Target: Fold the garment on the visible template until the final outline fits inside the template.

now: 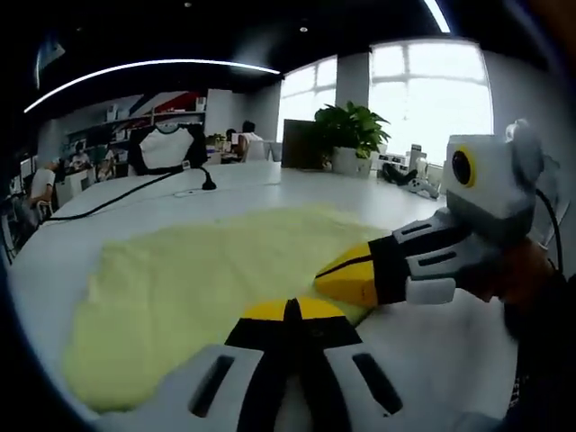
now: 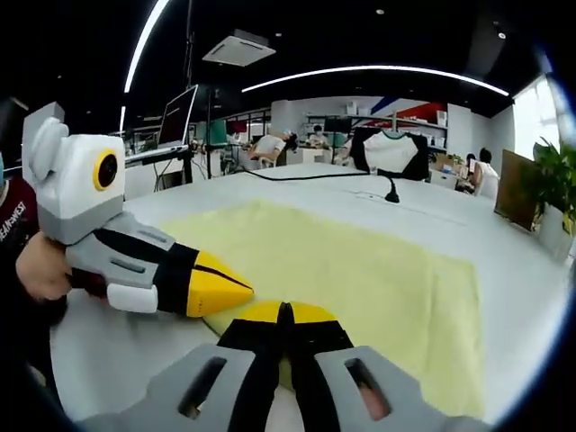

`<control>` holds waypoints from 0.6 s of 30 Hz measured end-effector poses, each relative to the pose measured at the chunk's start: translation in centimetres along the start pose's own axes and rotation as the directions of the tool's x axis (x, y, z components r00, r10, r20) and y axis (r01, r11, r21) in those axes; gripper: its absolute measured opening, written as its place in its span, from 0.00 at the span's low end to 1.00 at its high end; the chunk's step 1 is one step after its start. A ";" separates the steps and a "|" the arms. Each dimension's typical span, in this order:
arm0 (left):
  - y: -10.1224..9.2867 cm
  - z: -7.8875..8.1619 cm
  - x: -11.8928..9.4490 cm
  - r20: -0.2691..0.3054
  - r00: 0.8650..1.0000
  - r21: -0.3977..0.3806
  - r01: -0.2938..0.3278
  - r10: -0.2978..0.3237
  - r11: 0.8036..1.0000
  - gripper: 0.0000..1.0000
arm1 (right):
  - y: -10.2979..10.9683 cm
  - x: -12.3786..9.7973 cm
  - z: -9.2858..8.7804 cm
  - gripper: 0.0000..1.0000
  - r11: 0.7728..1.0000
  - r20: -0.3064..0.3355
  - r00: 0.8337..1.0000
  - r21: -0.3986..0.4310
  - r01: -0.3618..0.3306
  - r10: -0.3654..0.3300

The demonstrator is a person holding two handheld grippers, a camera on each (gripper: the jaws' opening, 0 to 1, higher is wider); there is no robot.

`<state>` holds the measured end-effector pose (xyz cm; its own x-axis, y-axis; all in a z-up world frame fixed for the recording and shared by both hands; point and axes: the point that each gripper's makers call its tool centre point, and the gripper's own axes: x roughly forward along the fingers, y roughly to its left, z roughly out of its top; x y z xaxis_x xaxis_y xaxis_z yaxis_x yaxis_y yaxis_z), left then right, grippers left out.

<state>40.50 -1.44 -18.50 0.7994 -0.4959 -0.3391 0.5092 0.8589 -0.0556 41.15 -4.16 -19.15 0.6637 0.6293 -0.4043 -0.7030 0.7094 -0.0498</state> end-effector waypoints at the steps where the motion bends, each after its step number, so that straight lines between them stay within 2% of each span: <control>1: 0.0 0.0 0.0 0.002 1.000 0.016 0.002 -0.002 1.000 0.01 | -0.1 0.0 -0.1 0.00 1.000 -0.003 1.000 -0.013 0.004 -0.004; 5: 0.7 -0.1 -0.3 0.000 1.000 0.014 0.013 -0.013 1.000 0.01 | -0.4 -0.4 -0.1 0.00 0.999 0.006 1.000 -0.045 0.006 -0.005; 8: 2.1 -0.2 -1.0 -0.003 0.999 0.043 -0.043 0.043 0.998 0.01 | -1.0 -0.9 -0.4 0.00 0.999 0.014 1.000 -0.046 0.010 -0.010; 14: 3.6 -0.4 -1.7 0.007 0.997 0.037 -0.072 0.072 0.997 0.01 | -1.5 -1.2 -0.5 0.00 0.999 0.017 1.000 -0.045 0.021 -0.020; 18: 4.2 -0.4 -2.0 0.000 0.997 0.046 -0.075 0.075 0.996 0.01 | -2.7 -1.7 -0.8 0.00 0.999 0.022 0.999 -0.031 0.038 -0.038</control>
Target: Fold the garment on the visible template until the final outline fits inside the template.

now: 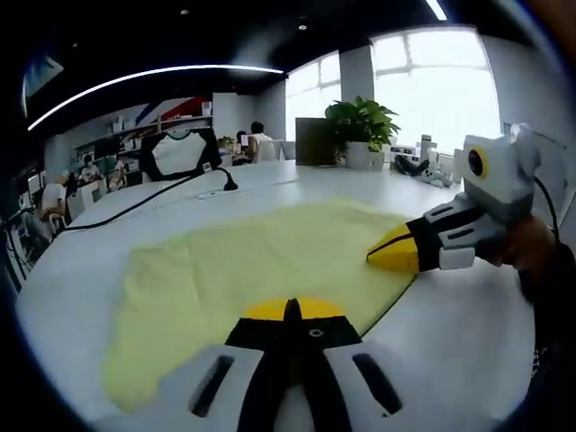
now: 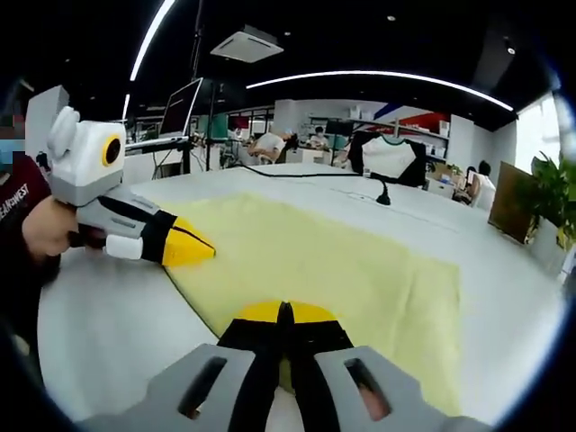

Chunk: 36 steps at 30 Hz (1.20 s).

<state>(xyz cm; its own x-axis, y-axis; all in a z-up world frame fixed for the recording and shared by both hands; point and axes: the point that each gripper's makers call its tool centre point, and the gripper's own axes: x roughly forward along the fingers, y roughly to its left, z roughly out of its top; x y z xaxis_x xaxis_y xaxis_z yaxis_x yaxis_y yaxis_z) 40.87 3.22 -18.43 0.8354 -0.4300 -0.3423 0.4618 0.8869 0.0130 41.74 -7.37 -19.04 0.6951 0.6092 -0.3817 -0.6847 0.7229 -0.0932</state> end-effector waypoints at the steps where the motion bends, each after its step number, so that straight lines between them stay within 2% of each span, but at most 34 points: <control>1: 0.4 -0.1 -0.2 -0.004 1.000 0.005 -0.011 0.011 1.000 0.01 | -0.3 -0.2 -0.1 0.00 1.000 -0.002 1.000 0.001 0.010 -0.010; 8: 3.5 -0.6 -1.5 0.004 0.997 -0.033 -0.077 0.077 0.997 0.01 | -2.5 -1.3 -0.8 0.00 0.997 0.001 0.998 0.042 0.057 -0.057; 11: 4.1 -0.7 -1.8 0.005 0.996 -0.061 -0.085 0.085 0.995 0.01 | -2.8 -1.5 -0.9 0.00 0.996 0.011 0.998 0.056 0.062 -0.063; 13: 4.7 -0.8 -2.0 -0.002 0.994 -0.038 -0.106 0.106 0.994 0.01 | -3.2 -1.8 -1.0 0.00 0.995 0.010 0.997 0.063 0.072 -0.073; 17: 5.3 -1.0 -2.5 0.010 0.995 -0.071 -0.098 0.099 0.993 0.01 | -4.6 -2.5 -1.5 0.00 0.991 0.008 0.994 0.085 0.107 -0.108; 20: 6.4 -1.0 -3.3 0.021 0.991 -0.080 -0.130 0.132 0.988 0.01 | -5.3 -3.1 -1.7 0.00 0.987 0.013 0.992 0.102 0.127 -0.129; 24: 7.8 -1.2 -4.1 0.047 0.987 -0.141 -0.146 0.154 0.979 0.01 | -5.9 -3.5 -1.9 0.00 0.983 0.023 0.989 0.117 0.141 -0.145; 27: 8.0 -1.3 -4.4 0.048 0.986 -0.141 -0.150 0.158 0.979 0.01 | -6.2 -4.0 -1.6 0.00 0.979 0.021 0.987 0.129 0.158 -0.162; 28: 8.2 -1.3 -4.5 0.050 0.985 -0.148 -0.153 0.162 0.977 0.01 | -6.5 -4.2 -1.7 0.00 0.979 0.013 0.984 0.106 0.173 -0.175; 29: 8.2 -1.3 -4.5 0.051 0.986 -0.149 -0.152 0.161 0.977 0.01 | -7.6 -4.6 -1.8 0.00 0.972 0.010 0.976 0.086 0.217 -0.219; 30: 8.1 -1.3 -4.6 0.052 0.985 -0.149 -0.153 0.162 0.977 0.01 | -8.0 -4.8 -2.0 0.00 0.969 0.011 0.974 0.102 0.225 -0.227; 32: 8.1 -1.4 -4.7 0.054 0.985 -0.148 -0.156 0.165 0.977 0.01 | -8.0 -5.1 -2.1 0.00 0.970 0.027 0.980 0.153 0.192 -0.198; 36: 8.4 -1.5 -5.2 0.060 0.985 -0.159 -0.150 0.161 0.976 0.01 | -8.7 -5.6 -2.4 0.00 0.965 0.023 0.974 0.141 0.221 -0.227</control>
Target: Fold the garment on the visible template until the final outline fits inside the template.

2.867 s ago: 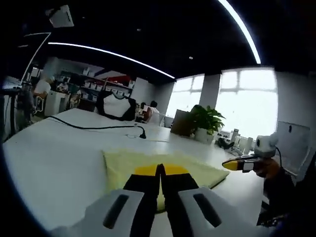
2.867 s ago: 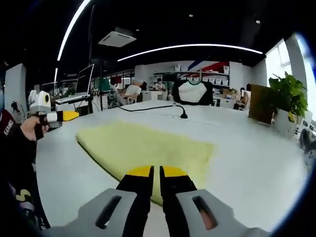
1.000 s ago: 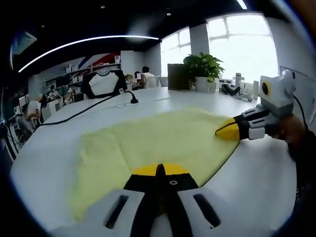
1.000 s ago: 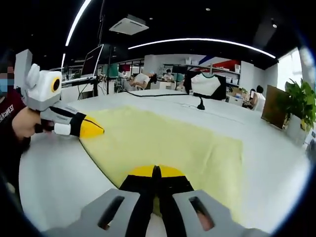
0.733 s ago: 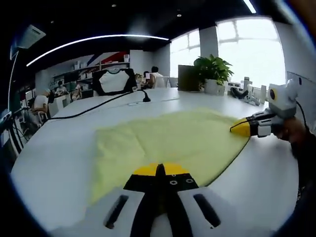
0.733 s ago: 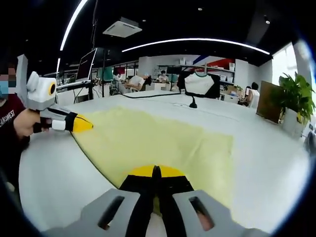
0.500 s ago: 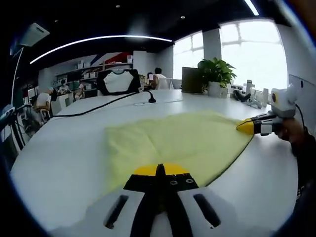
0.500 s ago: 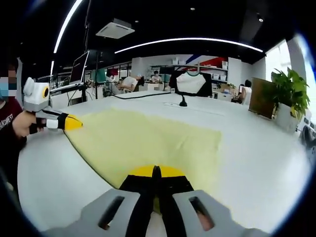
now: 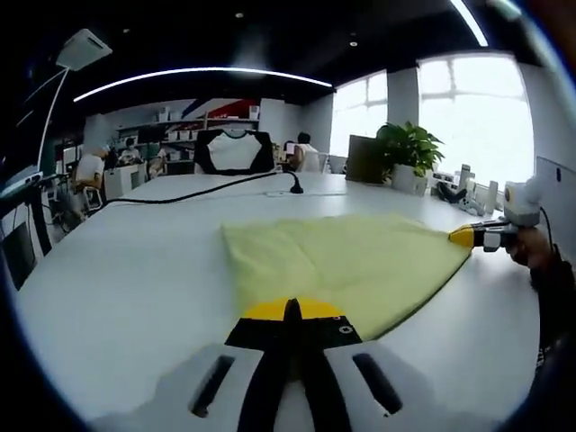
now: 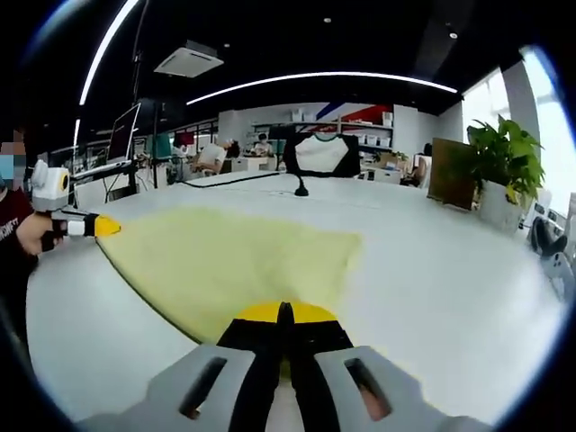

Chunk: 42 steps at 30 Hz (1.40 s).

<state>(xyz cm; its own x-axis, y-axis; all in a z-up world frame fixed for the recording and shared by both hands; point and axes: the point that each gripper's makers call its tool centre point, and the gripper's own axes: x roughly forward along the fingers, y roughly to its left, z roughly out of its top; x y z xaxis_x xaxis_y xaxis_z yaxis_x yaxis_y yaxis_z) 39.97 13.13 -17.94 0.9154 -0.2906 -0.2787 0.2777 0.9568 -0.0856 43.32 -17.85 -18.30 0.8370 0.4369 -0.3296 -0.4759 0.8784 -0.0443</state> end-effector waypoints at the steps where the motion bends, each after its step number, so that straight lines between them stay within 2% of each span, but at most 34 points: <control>1: 0.4 -0.1 -0.3 0.006 1.000 -0.028 -0.002 0.003 1.000 0.01 | -0.1 -0.1 -0.1 0.00 1.000 0.002 1.000 0.007 0.000 0.000; 3: 0.9 -0.4 -0.5 0.009 1.000 -0.064 -0.006 0.007 0.998 0.01 | -0.4 -0.2 -0.2 0.00 1.000 0.006 1.000 0.022 0.001 -0.001; 6: 1.4 -0.5 -0.8 0.008 1.000 -0.059 -0.022 0.022 0.998 0.01 | -0.9 -0.5 -0.3 0.00 0.999 0.005 1.000 0.038 0.016 -0.016; 7: 1.8 -0.6 -0.9 -0.001 0.999 -0.042 -0.044 0.044 0.998 0.01 | -1.5 -0.7 -0.5 0.00 0.997 -0.007 0.999 0.069 0.044 -0.044; 8: 1.8 -0.6 -0.9 -0.004 0.999 -0.040 -0.044 0.044 0.998 0.01 | -2.1 -0.9 -1.3 0.00 0.996 -0.048 0.996 0.058 0.074 -0.071; 9: 1.6 -0.6 -0.9 0.000 0.999 -0.047 -0.038 0.038 0.998 0.01 | -2.3 -0.9 -1.5 0.00 0.997 -0.050 0.996 0.032 0.077 -0.075; 10: 1.6 -0.7 -0.8 0.000 0.999 -0.046 -0.038 0.039 0.998 0.01 | -1.8 -0.7 -1.1 0.00 0.997 -0.007 0.999 0.062 0.054 -0.053; 15: 1.6 -0.7 -0.9 -0.001 0.999 -0.015 -0.051 0.051 0.999 0.01 | -1.8 -0.8 -1.1 0.00 0.998 -0.014 0.998 0.033 0.059 -0.059; 22: 1.9 -0.8 -2.0 0.005 0.997 0.019 -0.071 0.071 0.997 0.01 | -2.1 -1.0 -0.9 0.00 0.998 -0.007 0.997 0.002 0.070 -0.070; 24: 2.3 -0.7 -3.4 -0.004 0.994 0.027 -0.106 0.106 0.994 0.01 | -2.4 -1.6 -0.5 0.00 0.996 0.025 0.997 0.048 0.078 -0.080; 25: 2.5 -0.3 -3.9 0.007 0.994 0.024 -0.112 0.112 0.993 0.01 | -2.4 -1.9 -0.5 0.00 0.992 0.022 0.996 0.093 0.080 -0.082; 27: 2.7 1.3 -5.1 0.067 0.992 -0.021 -0.109 0.110 0.994 0.01 | -2.7 -2.7 -0.5 0.00 0.984 0.012 0.997 0.165 0.069 -0.072; 30: 2.4 3.3 -7.0 0.122 0.988 -0.042 -0.089 0.093 0.995 0.01 | -2.7 -4.1 0.7 0.00 0.987 0.044 0.995 0.137 0.082 -0.089; 36: 1.5 5.1 -9.5 0.159 0.984 -0.035 -0.077 0.081 0.996 0.05 | -2.4 -7.3 3.3 0.00 0.991 0.114 0.989 0.108 0.085 -0.097; 37: 1.3 5.4 -9.9 0.164 0.983 -0.026 -0.075 0.079 0.997 0.06 | -2.6 -7.8 3.7 0.00 0.990 0.129 0.986 0.102 0.094 -0.107; 38: 1.4 5.5 -10.2 0.162 0.982 0.002 -0.099 0.097 0.995 0.06 | -3.1 -8.7 4.3 0.00 0.989 0.159 0.979 0.091 0.117 -0.130; 39: 1.8 6.0 -10.8 0.173 0.977 0.061 -0.137 0.125 0.989 0.07 | -3.2 -9.4 4.5 0.00 0.989 0.165 0.977 0.085 0.125 -0.138; 40: 1.8 6.4 -11.1 0.188 0.973 0.084 -0.150 0.133 0.985 0.08 | -3.3 -10.3 4.6 0.00 0.988 0.168 0.975 0.080 0.131 -0.143; 42: 1.4 7.1 -11.8 0.219 0.969 0.083 -0.139 0.118 0.987 0.12 | -3.6 -11.9 4.8 0.00 0.986 0.187 0.969 0.075 0.148 -0.159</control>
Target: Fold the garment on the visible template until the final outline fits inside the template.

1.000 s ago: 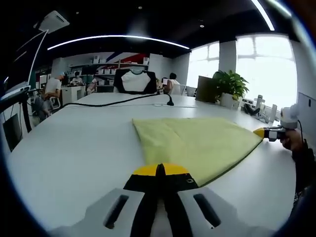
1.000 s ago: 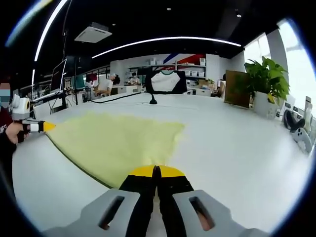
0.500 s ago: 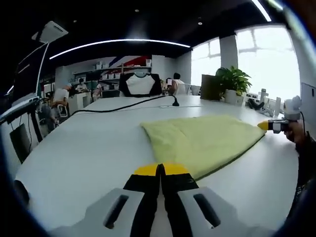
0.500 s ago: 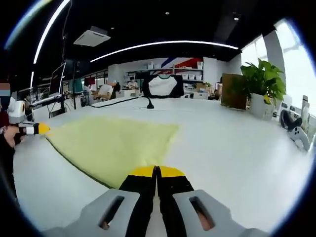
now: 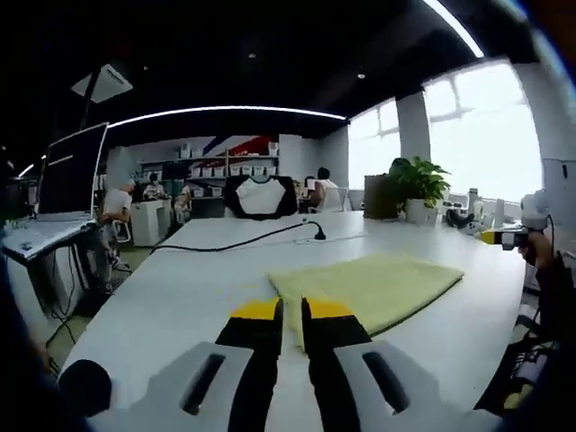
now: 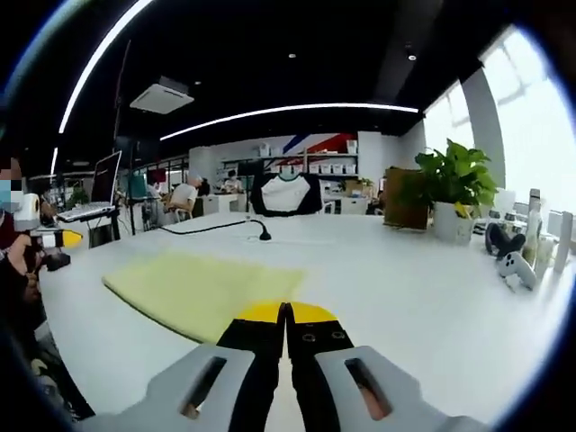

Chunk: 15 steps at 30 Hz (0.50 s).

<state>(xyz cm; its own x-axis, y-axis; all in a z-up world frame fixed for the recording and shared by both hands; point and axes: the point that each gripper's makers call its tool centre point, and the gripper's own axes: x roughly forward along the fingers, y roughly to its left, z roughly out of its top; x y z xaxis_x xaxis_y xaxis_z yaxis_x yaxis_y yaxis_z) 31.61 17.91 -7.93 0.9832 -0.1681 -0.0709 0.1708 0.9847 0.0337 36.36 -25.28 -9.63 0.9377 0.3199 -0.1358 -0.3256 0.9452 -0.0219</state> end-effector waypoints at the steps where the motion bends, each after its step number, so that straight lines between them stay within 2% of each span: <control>1: -0.2 0.9 -0.4 0.032 0.999 -0.028 0.015 -0.014 1.000 0.15 | -0.2 -0.6 0.2 0.00 1.000 0.005 1.000 -0.006 0.005 -0.005; 4: 0.0 2.1 -1.5 0.053 0.999 -0.044 0.011 -0.008 0.999 0.20 | -0.9 -2.3 0.6 0.00 0.999 0.020 0.999 -0.024 0.030 -0.030; 6: 0.1 2.5 -2.1 0.048 0.999 -0.035 -0.007 0.008 0.999 0.24 | -1.9 -3.3 1.1 0.03 0.997 0.033 0.996 -0.014 0.082 -0.081; 9: -0.2 3.0 -2.8 0.047 0.999 -0.021 0.011 -0.010 1.000 0.37 | -2.1 -4.0 2.1 0.07 0.995 0.058 0.994 -0.031 0.098 -0.096; 10: -0.3 3.6 -3.0 0.072 0.997 -0.024 0.014 -0.012 1.000 0.48 | -2.2 -4.0 2.2 0.08 0.994 0.063 0.993 -0.034 0.100 -0.098; 12: 0.1 4.2 -3.2 0.082 0.997 -0.030 -0.008 0.010 1.000 0.67 | -2.2 -4.4 2.5 0.15 0.992 0.059 0.992 -0.053 0.116 -0.113; 13: 0.4 4.5 -3.2 0.081 0.996 -0.028 -0.026 0.029 0.999 0.80 | -2.3 -4.6 2.6 0.18 0.990 0.055 0.991 -0.065 0.124 -0.121; 15: 0.8 4.6 -3.5 0.068 0.996 -0.039 -0.059 0.061 0.998 0.94 | -2.3 -4.9 2.8 0.22 0.988 0.058 0.990 -0.074 0.134 -0.130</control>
<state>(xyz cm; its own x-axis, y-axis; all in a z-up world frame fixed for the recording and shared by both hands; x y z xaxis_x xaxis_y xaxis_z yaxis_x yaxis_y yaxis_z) 28.65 19.11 -3.07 0.9939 -0.1103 -0.0011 0.1103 0.9939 -0.0008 32.89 -28.87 -6.15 0.9775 0.1976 -0.0737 -0.2050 0.9722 -0.1129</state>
